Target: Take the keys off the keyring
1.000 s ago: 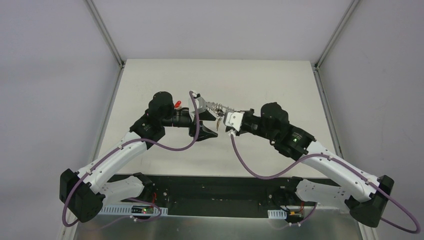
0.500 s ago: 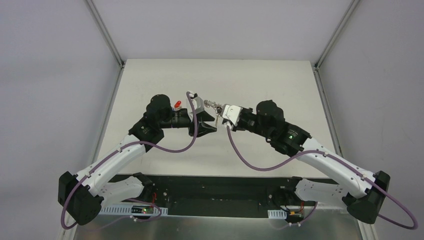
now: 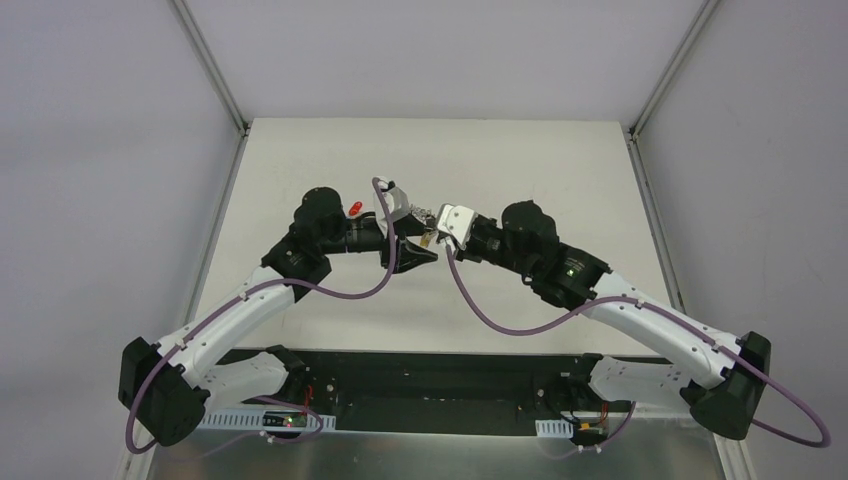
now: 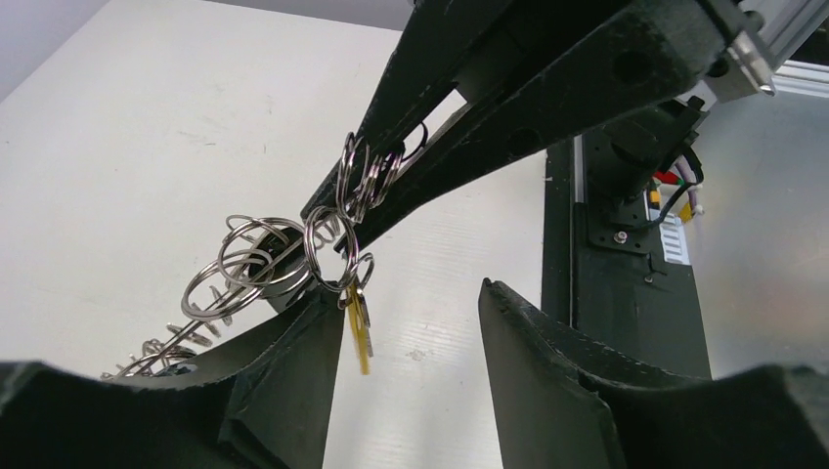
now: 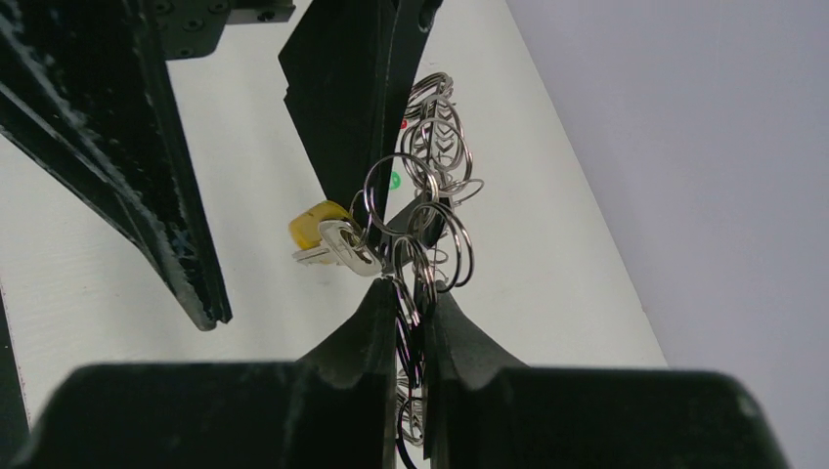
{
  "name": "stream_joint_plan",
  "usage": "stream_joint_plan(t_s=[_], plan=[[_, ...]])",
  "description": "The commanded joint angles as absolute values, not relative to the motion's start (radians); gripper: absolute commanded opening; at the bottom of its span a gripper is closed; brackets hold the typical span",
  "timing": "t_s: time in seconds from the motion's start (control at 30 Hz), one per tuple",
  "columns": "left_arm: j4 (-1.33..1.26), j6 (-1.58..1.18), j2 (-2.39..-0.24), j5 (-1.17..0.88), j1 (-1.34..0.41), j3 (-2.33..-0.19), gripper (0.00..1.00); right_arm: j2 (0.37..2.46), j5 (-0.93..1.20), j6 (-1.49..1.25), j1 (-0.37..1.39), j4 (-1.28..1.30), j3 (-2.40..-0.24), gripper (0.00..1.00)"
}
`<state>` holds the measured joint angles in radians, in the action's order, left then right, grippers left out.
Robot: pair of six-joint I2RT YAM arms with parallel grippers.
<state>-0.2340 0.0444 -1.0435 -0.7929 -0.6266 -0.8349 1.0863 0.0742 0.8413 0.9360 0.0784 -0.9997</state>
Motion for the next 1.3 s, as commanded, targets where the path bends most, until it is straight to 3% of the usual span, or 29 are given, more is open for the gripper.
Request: stream_joint_plan(t_s=[0.0,0.23,0.4,0.53,0.8,0.87,1.27], plan=[[-0.296,0.011,-1.063,-0.793,-0.611,-0.84,0.53,1.087,0.084,0.825,0.951,-0.038,-1.054,0.0],[-0.296,0.004,-1.079,-0.781,-0.596,-0.845,0.4,1.088,0.084,0.818,0.967,-0.037,-1.062,0.0],[-0.295,0.003,-1.078,-0.789,-0.594,-0.848,0.2,1.076,0.078,0.81,0.969,-0.037,-1.047,0.0],[-0.281,0.004,-1.077,-0.791,-0.594,-0.85,0.1,1.068,0.04,0.797,0.969,-0.029,-1.041,0.0],[-0.251,0.007,-1.084,-0.818,-0.594,-0.868,0.08,1.053,-0.081,0.756,0.969,-0.008,-1.035,0.0],[-0.248,0.008,-1.086,-0.826,-0.594,-0.871,0.0,1.049,-0.089,0.751,0.969,-0.008,-1.032,0.0],[-0.223,0.004,-1.096,-0.828,-0.594,-0.887,0.0,1.032,-0.181,0.706,0.968,-0.005,-1.016,0.0]])
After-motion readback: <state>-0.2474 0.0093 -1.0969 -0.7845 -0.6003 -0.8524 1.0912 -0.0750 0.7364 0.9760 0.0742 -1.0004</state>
